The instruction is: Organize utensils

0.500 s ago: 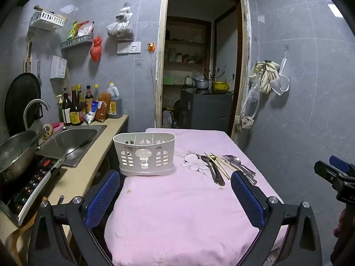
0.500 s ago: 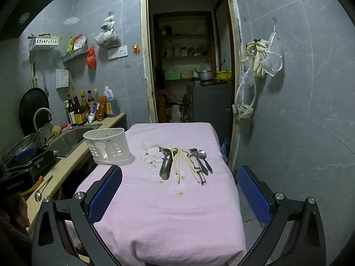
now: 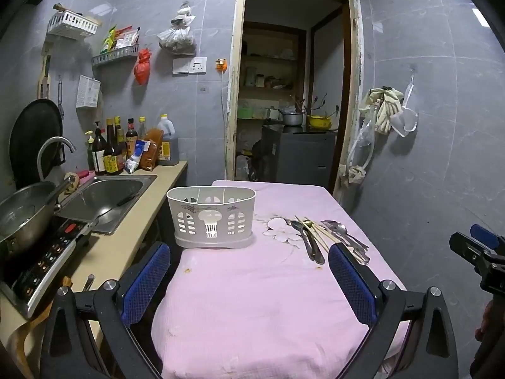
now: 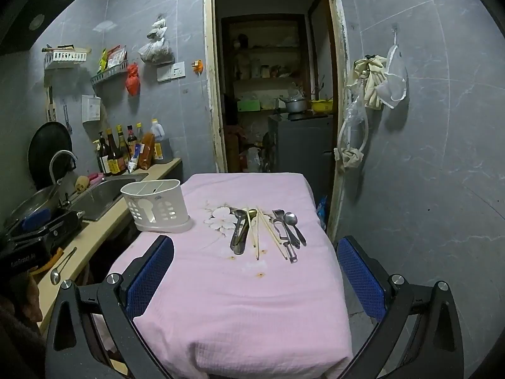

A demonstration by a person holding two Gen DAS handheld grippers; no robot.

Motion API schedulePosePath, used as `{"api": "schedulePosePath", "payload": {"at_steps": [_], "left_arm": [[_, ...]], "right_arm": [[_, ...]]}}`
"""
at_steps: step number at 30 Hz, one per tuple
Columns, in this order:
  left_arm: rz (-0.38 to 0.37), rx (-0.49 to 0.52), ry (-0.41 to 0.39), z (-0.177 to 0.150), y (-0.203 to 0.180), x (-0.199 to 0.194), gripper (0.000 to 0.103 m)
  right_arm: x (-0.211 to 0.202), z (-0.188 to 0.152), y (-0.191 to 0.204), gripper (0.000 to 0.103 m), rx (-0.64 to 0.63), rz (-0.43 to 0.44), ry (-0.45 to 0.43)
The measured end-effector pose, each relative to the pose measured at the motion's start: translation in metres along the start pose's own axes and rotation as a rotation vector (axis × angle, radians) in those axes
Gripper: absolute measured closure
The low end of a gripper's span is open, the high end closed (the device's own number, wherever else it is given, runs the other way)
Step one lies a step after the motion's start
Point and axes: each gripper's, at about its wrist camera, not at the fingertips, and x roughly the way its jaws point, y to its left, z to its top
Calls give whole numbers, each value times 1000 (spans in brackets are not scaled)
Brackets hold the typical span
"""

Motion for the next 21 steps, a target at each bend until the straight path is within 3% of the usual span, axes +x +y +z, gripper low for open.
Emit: {"api": "schedulePosePath", "payload": {"at_steps": [21], "left_arm": [[7, -5, 6, 3, -3, 1, 2]], "right_arm": [[3, -4, 8, 1, -4, 1, 6]]}}
